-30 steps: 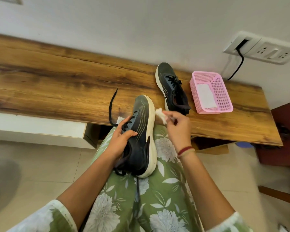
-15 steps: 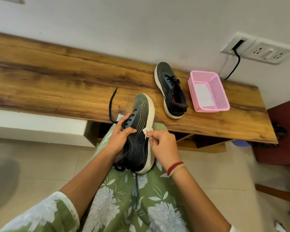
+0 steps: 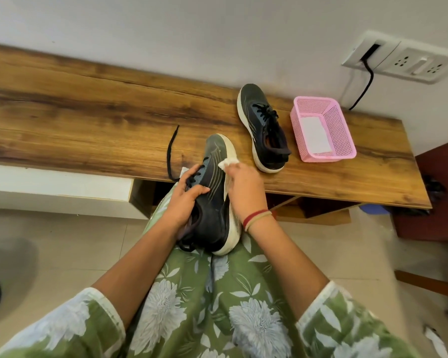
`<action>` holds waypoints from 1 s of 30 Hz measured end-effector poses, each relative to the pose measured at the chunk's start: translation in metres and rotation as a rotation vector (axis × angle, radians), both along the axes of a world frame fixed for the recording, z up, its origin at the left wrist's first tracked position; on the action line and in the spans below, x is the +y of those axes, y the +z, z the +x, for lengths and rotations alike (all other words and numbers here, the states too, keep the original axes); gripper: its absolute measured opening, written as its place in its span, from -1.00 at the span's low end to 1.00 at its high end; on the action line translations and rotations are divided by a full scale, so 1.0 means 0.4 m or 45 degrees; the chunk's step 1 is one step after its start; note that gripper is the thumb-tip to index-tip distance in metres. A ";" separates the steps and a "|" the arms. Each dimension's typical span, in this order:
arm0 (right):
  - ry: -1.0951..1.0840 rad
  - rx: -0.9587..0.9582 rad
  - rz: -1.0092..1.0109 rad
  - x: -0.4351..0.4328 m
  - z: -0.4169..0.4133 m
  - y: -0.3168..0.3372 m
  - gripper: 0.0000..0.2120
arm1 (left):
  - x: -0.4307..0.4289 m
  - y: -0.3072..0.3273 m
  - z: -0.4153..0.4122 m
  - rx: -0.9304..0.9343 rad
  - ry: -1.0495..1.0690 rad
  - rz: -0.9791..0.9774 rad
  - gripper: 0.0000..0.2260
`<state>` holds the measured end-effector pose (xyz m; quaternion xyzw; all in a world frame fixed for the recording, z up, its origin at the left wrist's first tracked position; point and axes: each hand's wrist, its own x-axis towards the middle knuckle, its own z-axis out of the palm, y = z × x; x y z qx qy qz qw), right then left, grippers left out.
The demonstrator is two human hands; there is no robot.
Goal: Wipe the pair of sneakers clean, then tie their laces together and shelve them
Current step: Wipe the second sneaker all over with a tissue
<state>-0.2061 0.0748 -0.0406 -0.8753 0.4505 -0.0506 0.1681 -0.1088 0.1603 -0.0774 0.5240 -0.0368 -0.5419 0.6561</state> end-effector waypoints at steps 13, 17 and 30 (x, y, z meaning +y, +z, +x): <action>0.010 0.100 0.331 0.158 -0.150 0.135 -0.68 | -0.005 0.003 -0.011 -0.067 -0.057 -0.038 -0.53; -0.151 -0.081 0.571 0.024 -0.134 0.177 -0.70 | -0.006 0.015 -0.013 -0.008 -0.006 -0.010 -0.54; -0.031 0.041 0.211 0.089 -0.079 0.080 -0.70 | -0.004 0.005 -0.006 -0.065 -0.025 0.004 -0.55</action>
